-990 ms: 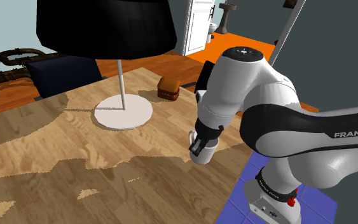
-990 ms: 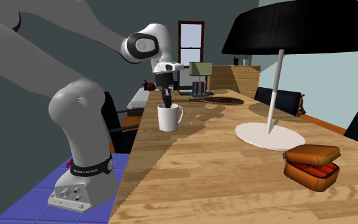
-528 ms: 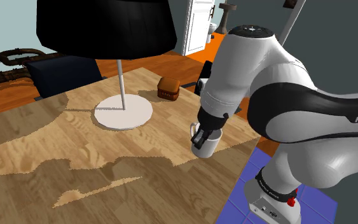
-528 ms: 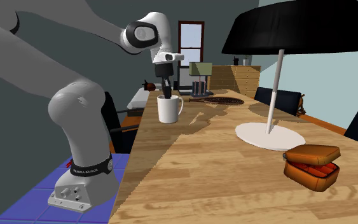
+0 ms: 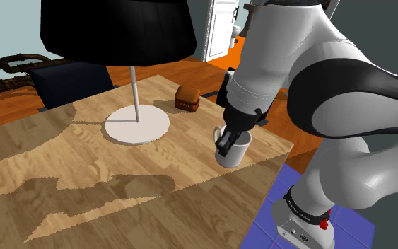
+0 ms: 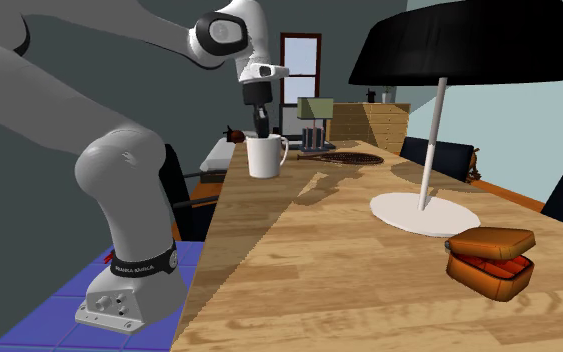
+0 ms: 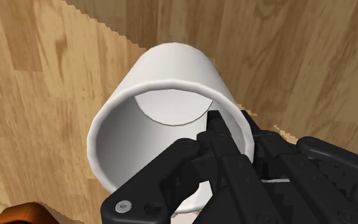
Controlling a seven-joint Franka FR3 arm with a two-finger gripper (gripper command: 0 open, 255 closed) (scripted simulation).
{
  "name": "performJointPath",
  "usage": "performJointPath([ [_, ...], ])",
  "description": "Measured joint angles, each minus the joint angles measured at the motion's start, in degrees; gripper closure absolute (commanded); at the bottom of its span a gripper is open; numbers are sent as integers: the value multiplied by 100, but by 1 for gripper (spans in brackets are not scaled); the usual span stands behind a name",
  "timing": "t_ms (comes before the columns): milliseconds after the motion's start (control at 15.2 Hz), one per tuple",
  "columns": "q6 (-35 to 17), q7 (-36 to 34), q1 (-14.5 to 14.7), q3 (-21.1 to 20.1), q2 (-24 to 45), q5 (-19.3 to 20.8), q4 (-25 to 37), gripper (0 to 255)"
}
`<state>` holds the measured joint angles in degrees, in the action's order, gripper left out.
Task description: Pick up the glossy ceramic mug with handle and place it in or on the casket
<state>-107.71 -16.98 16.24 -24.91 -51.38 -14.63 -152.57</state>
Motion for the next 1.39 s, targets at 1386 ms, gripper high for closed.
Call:
performJointPath([
  [1386, -306, 1226, -1134, 1024, 2074, 1097, 1729, 255],
])
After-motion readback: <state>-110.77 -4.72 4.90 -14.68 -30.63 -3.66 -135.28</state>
